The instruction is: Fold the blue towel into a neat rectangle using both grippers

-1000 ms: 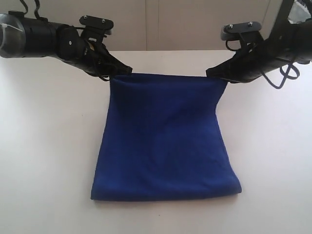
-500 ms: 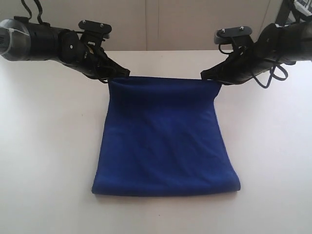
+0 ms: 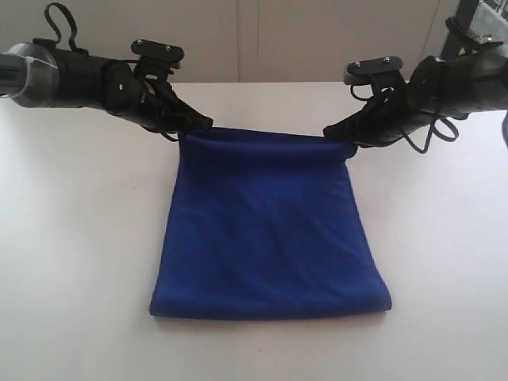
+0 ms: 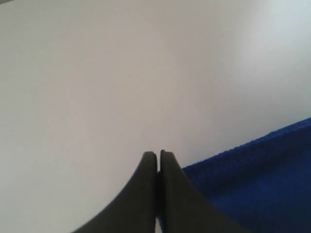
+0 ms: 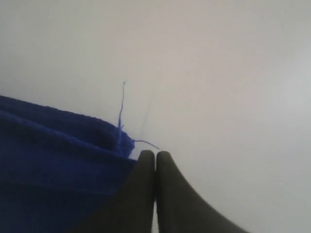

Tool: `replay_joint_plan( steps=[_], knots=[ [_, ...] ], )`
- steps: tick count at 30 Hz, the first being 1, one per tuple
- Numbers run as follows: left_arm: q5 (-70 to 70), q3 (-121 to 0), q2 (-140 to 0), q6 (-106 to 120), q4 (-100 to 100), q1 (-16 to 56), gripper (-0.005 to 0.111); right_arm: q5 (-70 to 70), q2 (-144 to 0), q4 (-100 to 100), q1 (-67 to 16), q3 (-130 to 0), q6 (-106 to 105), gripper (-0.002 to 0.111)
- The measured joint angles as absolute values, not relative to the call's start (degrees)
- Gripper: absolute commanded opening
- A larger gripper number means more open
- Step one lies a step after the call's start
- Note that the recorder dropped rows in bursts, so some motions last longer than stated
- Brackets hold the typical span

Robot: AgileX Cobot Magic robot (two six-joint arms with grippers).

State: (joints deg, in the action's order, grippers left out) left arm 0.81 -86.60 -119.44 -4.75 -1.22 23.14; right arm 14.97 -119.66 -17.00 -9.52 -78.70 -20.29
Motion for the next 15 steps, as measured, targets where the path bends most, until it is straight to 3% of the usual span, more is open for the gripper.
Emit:
replay_joint_plan(
  steps=[15],
  knots=[
    [-0.4,-86.6,-119.4,-2.1,-1.3,21.5,0.000,10.6,-119.7,-16.7,-11.4,-78.7,-21.1,0.000]
  ],
)
